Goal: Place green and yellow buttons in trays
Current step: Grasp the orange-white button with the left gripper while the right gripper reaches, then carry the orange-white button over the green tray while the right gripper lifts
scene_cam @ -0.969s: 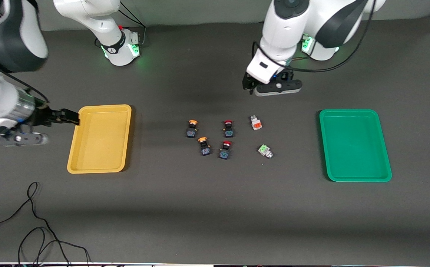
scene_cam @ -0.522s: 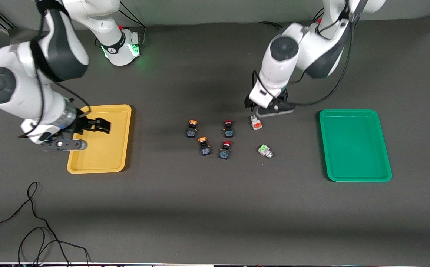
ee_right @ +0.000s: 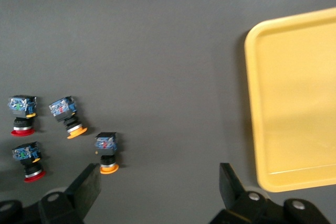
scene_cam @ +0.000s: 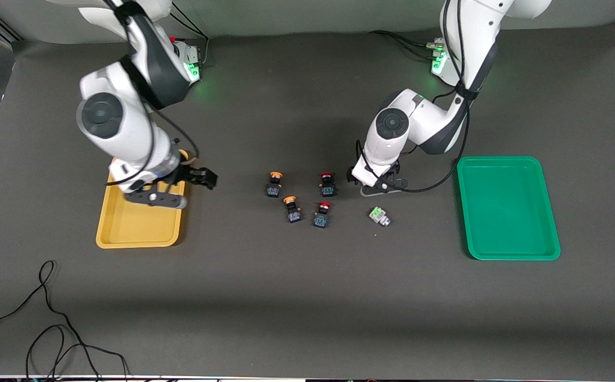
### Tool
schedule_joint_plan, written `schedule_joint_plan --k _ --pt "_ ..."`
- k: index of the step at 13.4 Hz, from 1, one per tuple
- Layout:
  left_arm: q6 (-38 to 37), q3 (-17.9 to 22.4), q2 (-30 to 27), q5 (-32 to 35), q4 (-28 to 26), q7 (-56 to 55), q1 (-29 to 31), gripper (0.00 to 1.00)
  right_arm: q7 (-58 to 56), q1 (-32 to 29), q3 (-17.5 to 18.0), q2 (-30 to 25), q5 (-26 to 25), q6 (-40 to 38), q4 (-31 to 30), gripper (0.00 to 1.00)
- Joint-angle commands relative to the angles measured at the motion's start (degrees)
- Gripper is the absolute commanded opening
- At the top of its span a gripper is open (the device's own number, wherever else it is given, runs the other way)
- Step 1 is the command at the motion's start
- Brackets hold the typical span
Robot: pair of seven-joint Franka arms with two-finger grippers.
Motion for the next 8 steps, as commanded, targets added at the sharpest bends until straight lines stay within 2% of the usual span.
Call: schedule_joint_plan --k 1,7,8 --pt "2.06 0.22 1.39 1.18 -0.19 -2.96 -0.38 0.99 5.06 0.17 2.82 1.78 0.55 5.6 -3.19 1.0" --pt "3.12 0.13 4.56 1.27 -0.28 -7.79 -1.35 0.98 5.78 2.8 3.89 9.52 -0.06 10.36 -3.47 1.0" --pt "2.95 0.13 4.47 1.27 -0.28 -9.01 -1.35 0.89 5.87 3.33 3.89 10.75 0.03 10.81 -3.47 1.0"
